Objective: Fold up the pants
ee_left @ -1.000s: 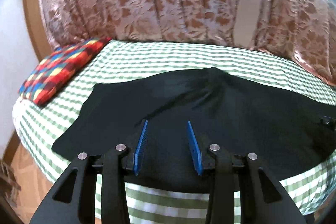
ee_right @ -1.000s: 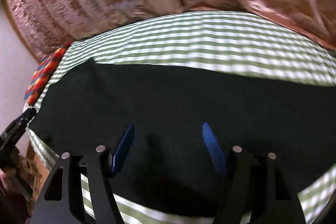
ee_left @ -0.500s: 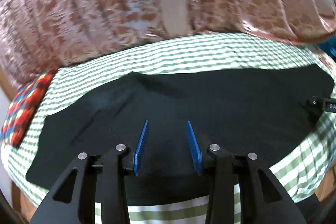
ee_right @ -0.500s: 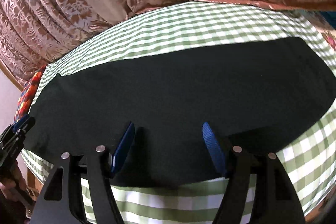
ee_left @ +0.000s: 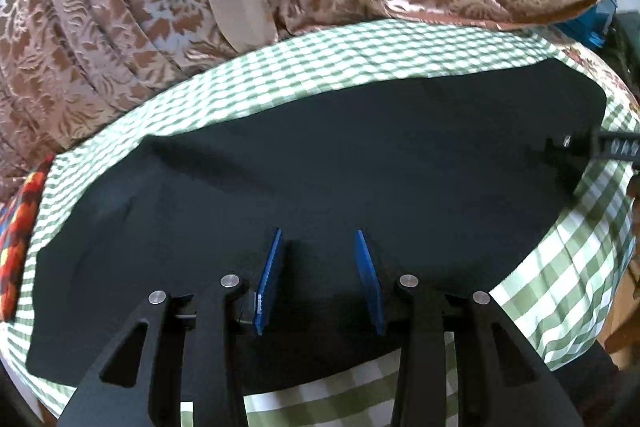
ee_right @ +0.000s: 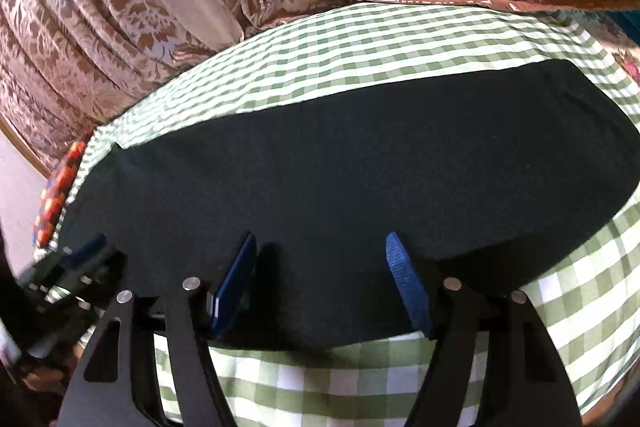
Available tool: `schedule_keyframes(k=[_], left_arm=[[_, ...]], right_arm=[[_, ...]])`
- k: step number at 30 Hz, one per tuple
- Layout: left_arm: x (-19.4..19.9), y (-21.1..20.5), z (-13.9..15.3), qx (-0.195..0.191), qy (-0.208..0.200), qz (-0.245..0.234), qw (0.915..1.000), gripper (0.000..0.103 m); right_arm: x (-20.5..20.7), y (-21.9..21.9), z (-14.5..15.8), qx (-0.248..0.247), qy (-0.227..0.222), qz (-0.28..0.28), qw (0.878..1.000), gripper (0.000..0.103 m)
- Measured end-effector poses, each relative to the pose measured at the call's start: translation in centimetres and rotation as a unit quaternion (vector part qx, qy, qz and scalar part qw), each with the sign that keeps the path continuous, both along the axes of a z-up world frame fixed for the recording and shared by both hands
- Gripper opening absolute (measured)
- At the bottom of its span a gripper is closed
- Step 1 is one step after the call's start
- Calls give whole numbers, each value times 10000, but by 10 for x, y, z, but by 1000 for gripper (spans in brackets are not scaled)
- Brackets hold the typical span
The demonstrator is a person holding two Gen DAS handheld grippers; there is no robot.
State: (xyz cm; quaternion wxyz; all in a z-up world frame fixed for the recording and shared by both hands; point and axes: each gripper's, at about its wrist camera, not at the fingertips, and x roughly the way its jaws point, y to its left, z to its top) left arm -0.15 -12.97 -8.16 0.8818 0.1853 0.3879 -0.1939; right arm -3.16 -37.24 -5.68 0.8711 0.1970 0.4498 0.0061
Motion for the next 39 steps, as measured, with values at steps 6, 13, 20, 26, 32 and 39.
schedule_keyframes(k=[6,13,20,26,32,39], left_arm=[[3,-1,-6,-84,90,15,9999,37],[2,0,-7,-161,115,40,9998,37],[0,-1,-6,-123,71,21,9999,37],[0,-1,-7,-121,61,21,9999,37],[4,9,-5,-470,309,100,9984,37],[17,49,13,-1278,546,624,9883,37]], right_arm=[[-23,-42,15,672,-89,-517,9964,67],[-55,-94,11,1298,-19,-1342,9824,67],[-74,-134,-4,2033,-59,-2085,9566,70],[-76,-152,-17,2575,-189,-2481,9337,74],[-64,-163,-16,2610,-341,-2704,9261,75],[-45,-170,-14,2333,-255,-2904,9277,72]])
